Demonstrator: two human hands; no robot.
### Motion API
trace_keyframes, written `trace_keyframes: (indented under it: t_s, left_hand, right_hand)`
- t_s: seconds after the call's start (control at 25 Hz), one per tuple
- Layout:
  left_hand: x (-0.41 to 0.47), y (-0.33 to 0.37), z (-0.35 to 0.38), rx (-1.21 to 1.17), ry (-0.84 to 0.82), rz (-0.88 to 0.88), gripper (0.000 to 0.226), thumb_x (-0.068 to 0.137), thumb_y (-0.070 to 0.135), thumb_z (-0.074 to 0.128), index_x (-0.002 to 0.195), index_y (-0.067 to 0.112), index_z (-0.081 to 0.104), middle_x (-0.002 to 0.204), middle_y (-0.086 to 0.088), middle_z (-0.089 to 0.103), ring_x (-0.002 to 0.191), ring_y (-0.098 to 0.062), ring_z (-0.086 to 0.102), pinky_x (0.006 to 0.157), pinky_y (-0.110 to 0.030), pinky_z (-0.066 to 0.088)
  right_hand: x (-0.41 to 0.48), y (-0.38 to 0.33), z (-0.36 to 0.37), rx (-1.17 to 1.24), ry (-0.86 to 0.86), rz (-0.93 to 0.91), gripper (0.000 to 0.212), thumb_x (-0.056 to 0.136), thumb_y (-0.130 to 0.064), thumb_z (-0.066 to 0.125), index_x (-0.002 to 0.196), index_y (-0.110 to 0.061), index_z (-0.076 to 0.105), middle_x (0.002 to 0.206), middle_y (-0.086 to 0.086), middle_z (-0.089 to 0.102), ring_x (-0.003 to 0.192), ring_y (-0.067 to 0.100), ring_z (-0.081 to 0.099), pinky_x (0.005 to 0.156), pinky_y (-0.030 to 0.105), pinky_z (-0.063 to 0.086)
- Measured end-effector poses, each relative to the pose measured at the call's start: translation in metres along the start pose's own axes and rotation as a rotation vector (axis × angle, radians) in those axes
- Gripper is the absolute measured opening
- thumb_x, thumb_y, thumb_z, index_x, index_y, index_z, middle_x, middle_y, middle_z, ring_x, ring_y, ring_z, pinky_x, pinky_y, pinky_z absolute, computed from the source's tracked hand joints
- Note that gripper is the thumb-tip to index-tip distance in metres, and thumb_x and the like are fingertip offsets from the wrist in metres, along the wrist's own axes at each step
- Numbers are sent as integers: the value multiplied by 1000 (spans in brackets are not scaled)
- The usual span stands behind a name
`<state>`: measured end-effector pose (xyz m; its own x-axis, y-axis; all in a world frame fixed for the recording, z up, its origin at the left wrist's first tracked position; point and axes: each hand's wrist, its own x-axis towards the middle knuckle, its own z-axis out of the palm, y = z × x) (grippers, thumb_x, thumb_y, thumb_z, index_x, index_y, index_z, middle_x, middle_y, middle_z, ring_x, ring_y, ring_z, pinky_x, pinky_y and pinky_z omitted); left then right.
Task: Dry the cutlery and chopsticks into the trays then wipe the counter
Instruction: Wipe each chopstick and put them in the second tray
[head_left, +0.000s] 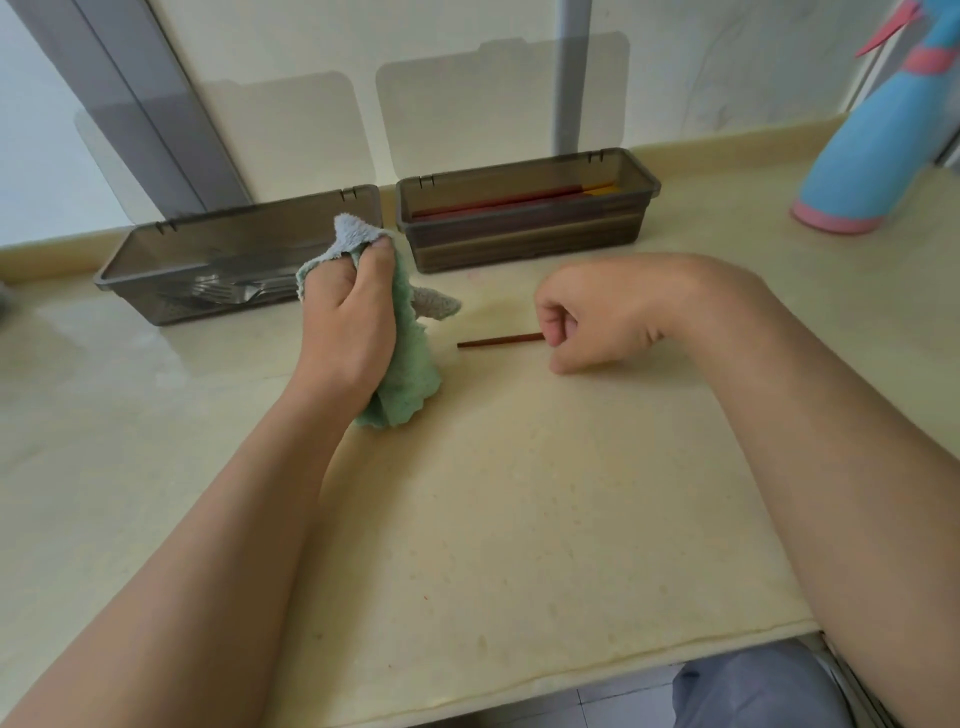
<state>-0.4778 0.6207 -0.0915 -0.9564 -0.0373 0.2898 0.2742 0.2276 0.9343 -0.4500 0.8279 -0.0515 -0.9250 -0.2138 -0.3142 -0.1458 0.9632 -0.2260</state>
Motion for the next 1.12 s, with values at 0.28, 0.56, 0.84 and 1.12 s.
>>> trace_keyframes:
  t_s: [0.28,0.56,0.84,1.12]
  left_hand:
    - [4,-3,-4,-32,-46,-20,40,105,22,42,71,3,51,63,-12,50,55,-23,48,51,-28,43]
    - [-2,3,-8,-95,-229,48,49,108,24,33,90,5,75,81,-4,76,80,-18,72,68,-26,54]
    - [-4,15,-6,-54,-83,59,48,109,28,33,71,9,53,66,2,53,61,-7,48,61,-23,41]
    - [-6,12,4,-44,-115,93,50,108,21,35,65,-1,49,59,-4,50,56,-14,48,56,-32,42]
  right_hand:
    - [18,27,5,50,124,90,12,98,-27,60,88,-22,62,120,-3,65,97,16,61,82,37,53]
    - [3,4,0,477,355,-189,14,105,-27,45,91,-27,49,78,-1,66,62,10,62,61,37,54]
    - [11,-31,18,530,356,-341,14,103,-23,50,90,-23,48,69,-3,65,59,8,53,62,38,48]
    - [11,-52,28,744,430,-373,10,104,-14,51,94,-13,49,70,6,62,53,5,55,52,18,44]
